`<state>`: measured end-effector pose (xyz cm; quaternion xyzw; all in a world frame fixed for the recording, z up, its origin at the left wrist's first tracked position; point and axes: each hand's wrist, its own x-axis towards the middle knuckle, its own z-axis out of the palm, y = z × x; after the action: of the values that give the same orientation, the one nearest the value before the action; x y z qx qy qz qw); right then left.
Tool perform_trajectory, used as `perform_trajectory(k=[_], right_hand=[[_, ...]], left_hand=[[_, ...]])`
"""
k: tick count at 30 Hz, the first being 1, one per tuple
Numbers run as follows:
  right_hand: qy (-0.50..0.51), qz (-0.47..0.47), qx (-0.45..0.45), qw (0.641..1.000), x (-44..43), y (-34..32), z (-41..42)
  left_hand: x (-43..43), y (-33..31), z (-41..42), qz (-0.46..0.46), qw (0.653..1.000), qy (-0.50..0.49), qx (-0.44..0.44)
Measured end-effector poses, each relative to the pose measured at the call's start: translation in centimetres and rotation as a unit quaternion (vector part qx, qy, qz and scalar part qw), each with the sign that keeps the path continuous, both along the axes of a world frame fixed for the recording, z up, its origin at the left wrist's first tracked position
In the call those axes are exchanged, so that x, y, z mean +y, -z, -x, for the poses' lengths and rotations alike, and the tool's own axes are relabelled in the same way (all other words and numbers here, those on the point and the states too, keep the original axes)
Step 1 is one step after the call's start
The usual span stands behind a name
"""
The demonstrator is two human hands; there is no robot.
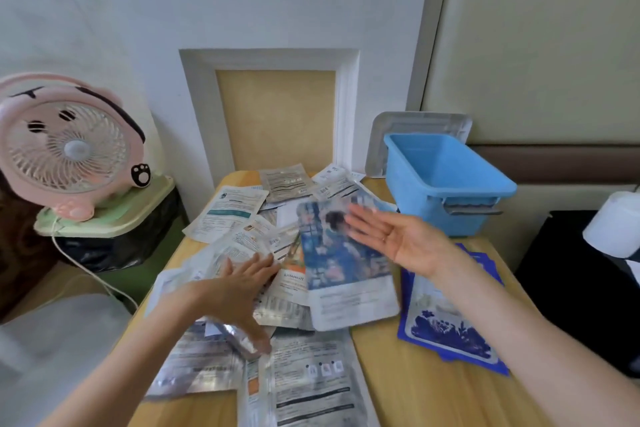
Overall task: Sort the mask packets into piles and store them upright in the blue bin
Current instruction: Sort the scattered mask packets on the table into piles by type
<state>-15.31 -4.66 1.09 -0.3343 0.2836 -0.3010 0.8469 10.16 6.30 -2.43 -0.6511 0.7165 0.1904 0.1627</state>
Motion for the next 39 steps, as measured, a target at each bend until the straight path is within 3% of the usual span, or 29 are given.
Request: perform_trajectory(k=[3,6,8,9,10,11,13,14,17,18,19,22,23,24,29,32,36,39], right_hand=[[0.058,-0.042,0.101,0.992,-1.5,4.0,-0.4],[0.040,0.026,0.199,0.979,-2.0,4.6,-0.2],[0.031,0.121,0.359,0.925,-1.7,4.5,-0.5],[0.032,0.158,0.422,0.892,-1.6,4.7,-0.6],[0.031,0.188,0.463,0.865,-1.5,4.8,-0.6],[0.032,0.213,0.484,0.848,-1.5,4.9,-0.6],[0.042,0.244,0.498,0.831,-1.6,5.0,-0.5],[0.050,0.247,0.496,0.831,-1.7,4.9,-0.4],[0.068,0.201,0.431,0.877,-1.7,4.7,-0.6],[0.072,0.177,0.402,0.896,-1.7,4.7,-0.8],[0.075,0.158,0.385,0.906,-1.7,4.8,-1.0],[0.081,0.144,0.402,0.900,-1.5,5.2,-1.6],[0.080,0.145,0.413,0.896,-1.4,5.3,-1.7],[0.077,0.144,0.419,0.893,-1.3,5.3,-1.7],[0.056,0.158,0.430,0.887,-1.4,5.3,-1.4],[0.056,0.164,0.416,0.893,-1.2,5.3,-1.4],[0.112,0.192,0.433,0.874,-1.5,5.8,-1.6],[0.104,0.202,0.440,0.869,-1.4,5.5,-1.7]], left_hand=[[0.7,-0.5,0.0,0.087,0.993,-0.022,0.073],[1.4,-1.9,-0.2,0.194,0.976,0.019,0.097],[1.6,-3.0,-1.0,0.249,0.959,0.030,0.135],[1.7,-3.7,-1.7,0.268,0.942,0.020,0.203],[1.9,-4.5,-2.1,0.270,0.913,-0.015,0.306],[2.3,-5.7,-2.0,0.270,0.859,-0.066,0.430],[1.8,-6.6,-1.7,0.278,0.713,-0.164,0.623],[0.9,-6.3,-1.3,0.292,0.669,-0.208,0.651],[-1.8,-4.8,0.9,0.285,0.611,-0.329,0.661],[-2.5,-3.8,1.6,0.261,0.608,-0.350,0.663],[-3.2,-2.7,2.2,0.246,0.632,-0.359,0.641],[-4.0,0.4,4.4,0.183,0.825,-0.307,0.437],[-4.1,1.1,4.9,0.179,0.863,-0.295,0.369],[-4.1,1.2,5.3,0.176,0.879,-0.293,0.333],[-4.6,1.6,4.4,0.178,0.885,-0.298,0.310],[-4.1,1.8,4.2,0.182,0.861,-0.302,0.366],[-4.3,1.8,3.4,0.270,0.888,-0.271,0.257],[-4.0,0.4,3.5,0.140,0.872,-0.277,0.378]])
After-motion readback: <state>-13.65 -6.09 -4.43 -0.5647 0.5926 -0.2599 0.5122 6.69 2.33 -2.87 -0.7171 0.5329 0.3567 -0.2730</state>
